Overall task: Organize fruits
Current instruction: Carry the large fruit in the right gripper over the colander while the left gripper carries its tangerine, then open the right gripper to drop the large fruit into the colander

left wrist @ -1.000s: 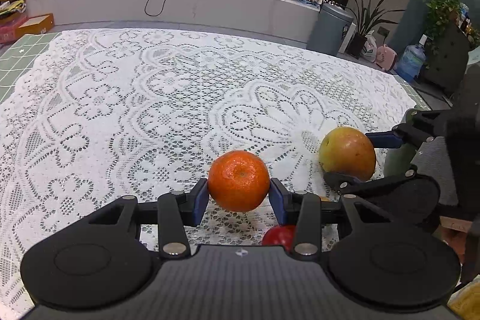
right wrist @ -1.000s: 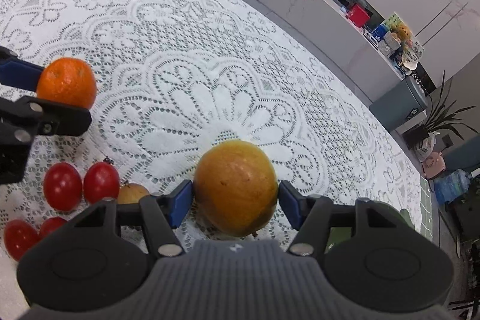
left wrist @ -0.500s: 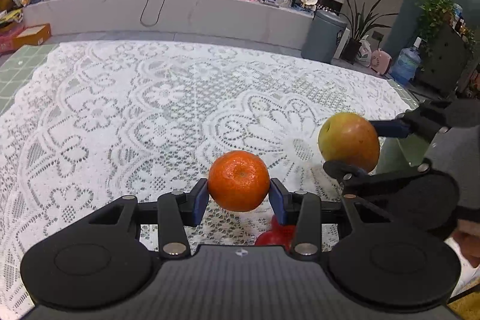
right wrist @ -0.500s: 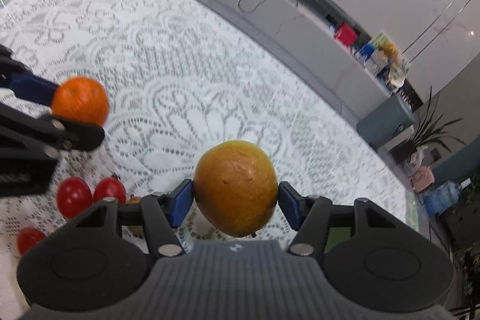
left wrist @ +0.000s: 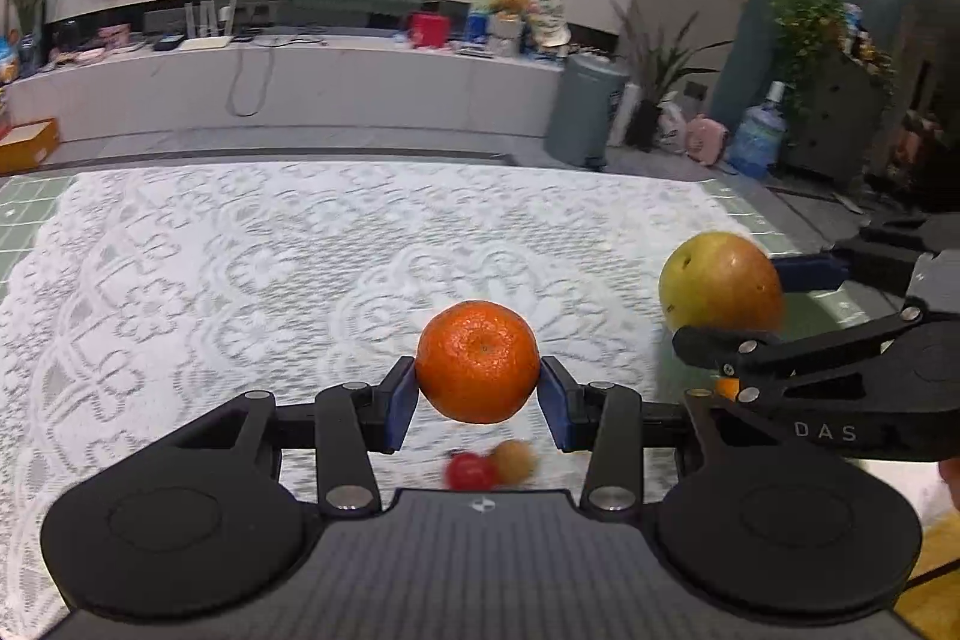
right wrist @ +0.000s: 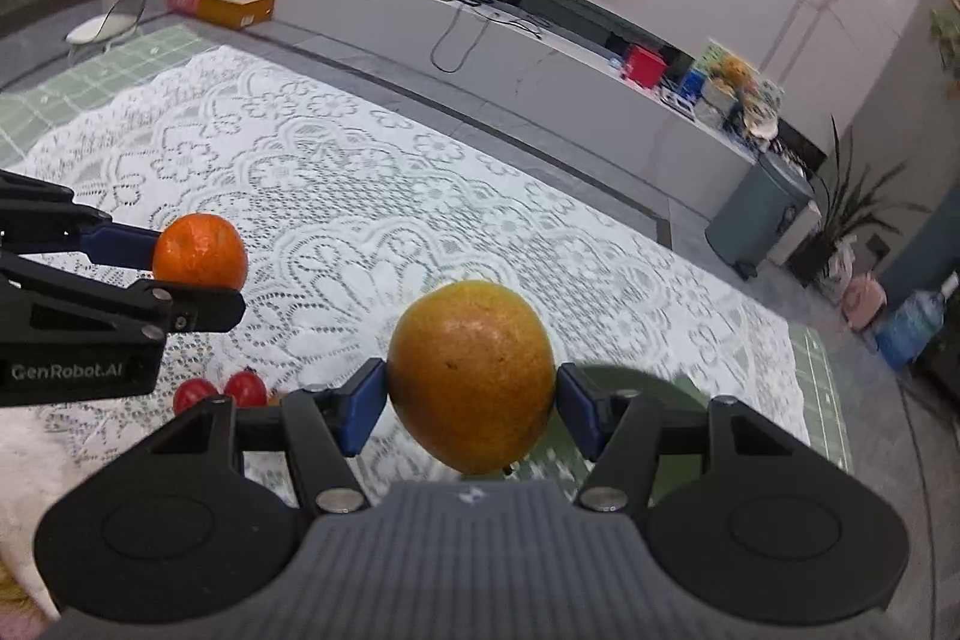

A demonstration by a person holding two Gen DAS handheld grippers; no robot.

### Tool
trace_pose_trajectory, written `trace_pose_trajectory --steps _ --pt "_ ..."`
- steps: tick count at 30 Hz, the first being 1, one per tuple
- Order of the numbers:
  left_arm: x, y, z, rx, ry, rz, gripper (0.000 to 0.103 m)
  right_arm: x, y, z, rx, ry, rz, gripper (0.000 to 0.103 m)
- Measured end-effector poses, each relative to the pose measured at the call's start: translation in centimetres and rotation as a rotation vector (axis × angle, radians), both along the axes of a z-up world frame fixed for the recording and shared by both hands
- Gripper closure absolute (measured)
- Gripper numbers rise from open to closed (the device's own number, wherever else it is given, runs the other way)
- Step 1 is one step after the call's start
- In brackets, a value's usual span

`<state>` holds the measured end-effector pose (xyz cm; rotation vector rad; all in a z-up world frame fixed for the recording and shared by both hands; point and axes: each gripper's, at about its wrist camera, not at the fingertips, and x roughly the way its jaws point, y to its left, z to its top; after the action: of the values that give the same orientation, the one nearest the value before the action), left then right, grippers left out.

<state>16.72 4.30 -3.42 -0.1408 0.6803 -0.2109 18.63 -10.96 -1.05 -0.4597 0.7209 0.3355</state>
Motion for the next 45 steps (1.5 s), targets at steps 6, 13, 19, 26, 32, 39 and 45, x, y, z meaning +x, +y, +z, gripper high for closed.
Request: trace_pose_trajectory --steps 6,13,19,26,32,39,45 --pt "0.1 -2.8 1.3 -0.029 -0.006 -0.076 0.054 -1.2 -4.1 0.5 -0.011 0.001 -0.064 0.044" --pt "1.9 -7.4 1.9 -0.051 0.051 -0.192 0.054 -1.5 -8.6 0.5 -0.034 0.029 -0.117 0.044" --pt "3.5 -10.7 1.6 -0.031 0.09 -0.278 0.054 -0.5 -11.4 -0.4 -0.053 0.074 -0.139 0.044" --pt "5.0 -13.4 0.2 0.046 0.142 -0.323 0.054 1.1 -12.7 -2.1 -0.106 0.095 -0.11 0.044" --pt "5.8 -14.8 -1.0 0.099 0.175 -0.351 0.054 2.4 -13.2 -3.2 -0.129 0.098 -0.088 0.044" --pt "6.6 -15.8 -2.3 0.139 0.212 -0.364 0.054 3.4 -13.6 -4.7 -0.139 0.126 -0.057 0.044" --pt "7.3 -16.2 -3.2 0.143 0.23 -0.367 0.054 4.0 -13.5 -5.3 -0.154 0.112 -0.034 0.044"
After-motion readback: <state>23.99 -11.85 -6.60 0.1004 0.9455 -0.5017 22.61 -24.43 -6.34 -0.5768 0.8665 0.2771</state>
